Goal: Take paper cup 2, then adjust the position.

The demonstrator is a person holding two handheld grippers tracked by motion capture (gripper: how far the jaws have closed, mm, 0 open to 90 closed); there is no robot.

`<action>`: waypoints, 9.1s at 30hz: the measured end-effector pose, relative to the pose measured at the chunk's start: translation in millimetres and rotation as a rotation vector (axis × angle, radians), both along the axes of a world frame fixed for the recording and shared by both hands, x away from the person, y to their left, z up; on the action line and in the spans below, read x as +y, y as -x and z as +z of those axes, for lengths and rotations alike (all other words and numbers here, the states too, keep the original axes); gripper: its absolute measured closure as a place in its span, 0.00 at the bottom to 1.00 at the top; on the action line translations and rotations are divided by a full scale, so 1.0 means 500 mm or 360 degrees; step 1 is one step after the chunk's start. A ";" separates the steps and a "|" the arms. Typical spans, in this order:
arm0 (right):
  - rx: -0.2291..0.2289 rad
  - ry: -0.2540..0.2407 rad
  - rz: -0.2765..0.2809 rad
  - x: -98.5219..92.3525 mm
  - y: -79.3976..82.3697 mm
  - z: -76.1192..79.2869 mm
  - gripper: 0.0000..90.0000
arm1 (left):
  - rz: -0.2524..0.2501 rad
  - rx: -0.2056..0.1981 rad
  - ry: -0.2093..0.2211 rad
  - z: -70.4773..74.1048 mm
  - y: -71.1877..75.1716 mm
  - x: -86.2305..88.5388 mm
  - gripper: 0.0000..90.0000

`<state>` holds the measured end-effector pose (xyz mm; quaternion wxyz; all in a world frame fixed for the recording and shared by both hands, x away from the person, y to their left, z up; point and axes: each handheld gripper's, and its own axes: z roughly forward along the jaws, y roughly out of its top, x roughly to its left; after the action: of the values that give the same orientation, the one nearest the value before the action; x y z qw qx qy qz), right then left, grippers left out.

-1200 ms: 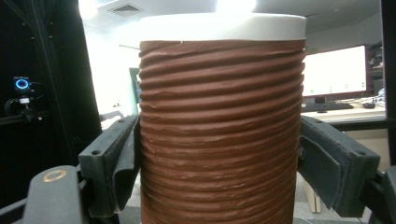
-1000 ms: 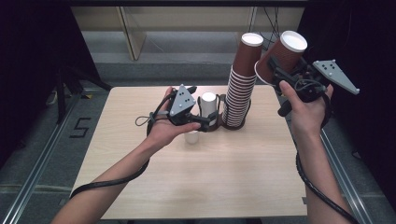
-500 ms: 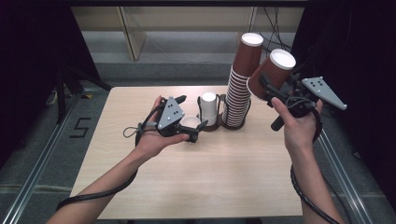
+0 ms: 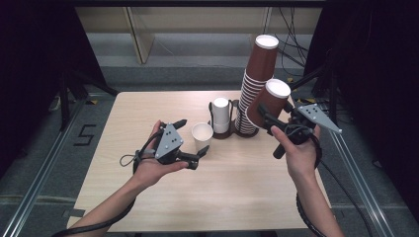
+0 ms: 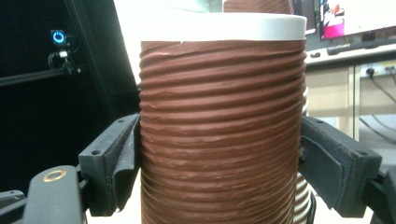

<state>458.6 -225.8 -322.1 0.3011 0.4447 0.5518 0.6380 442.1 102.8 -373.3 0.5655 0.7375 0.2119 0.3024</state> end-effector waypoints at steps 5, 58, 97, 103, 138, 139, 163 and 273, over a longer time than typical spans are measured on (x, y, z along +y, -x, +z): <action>0.0059 -0.0002 0.0022 0.007 0.002 -0.029 0.21 | 0.0027 0.0044 0.0004 -0.031 0.012 0.023 0.01; 0.0477 -0.0253 0.0304 0.091 0.029 -0.196 0.21 | -0.0210 0.0229 -0.0031 -0.115 0.021 -0.101 0.00; 0.0541 -0.0323 0.0380 0.111 0.056 -0.207 0.21 | -0.0238 0.0282 -0.0029 -0.135 0.011 -0.130 0.04; 0.0545 -0.0340 0.0370 0.111 0.058 -0.207 0.21 | -0.0242 0.0298 -0.0020 -0.139 0.007 -0.133 0.04; 0.0601 -0.0383 0.0400 0.113 0.058 -0.207 0.18 | -0.0241 0.0232 -0.0078 -0.118 -0.008 -0.141 0.11; 0.0589 -0.0383 0.0423 0.112 0.057 -0.208 0.18 | -0.0243 0.0225 -0.0089 -0.117 -0.008 -0.140 0.12; 0.0593 -0.0307 0.0550 0.101 0.062 -0.193 0.00 | -0.0321 0.0257 -0.0124 -0.100 0.007 -0.117 0.16; 0.0368 0.1412 0.1539 0.149 0.090 -0.185 0.06 | -0.0974 0.0414 -0.1316 -0.077 0.040 -0.096 0.16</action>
<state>413.6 -151.3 -414.4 0.0743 0.0465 0.9281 0.3618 422.3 54.8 -411.7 0.2590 0.9584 -0.0815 0.0879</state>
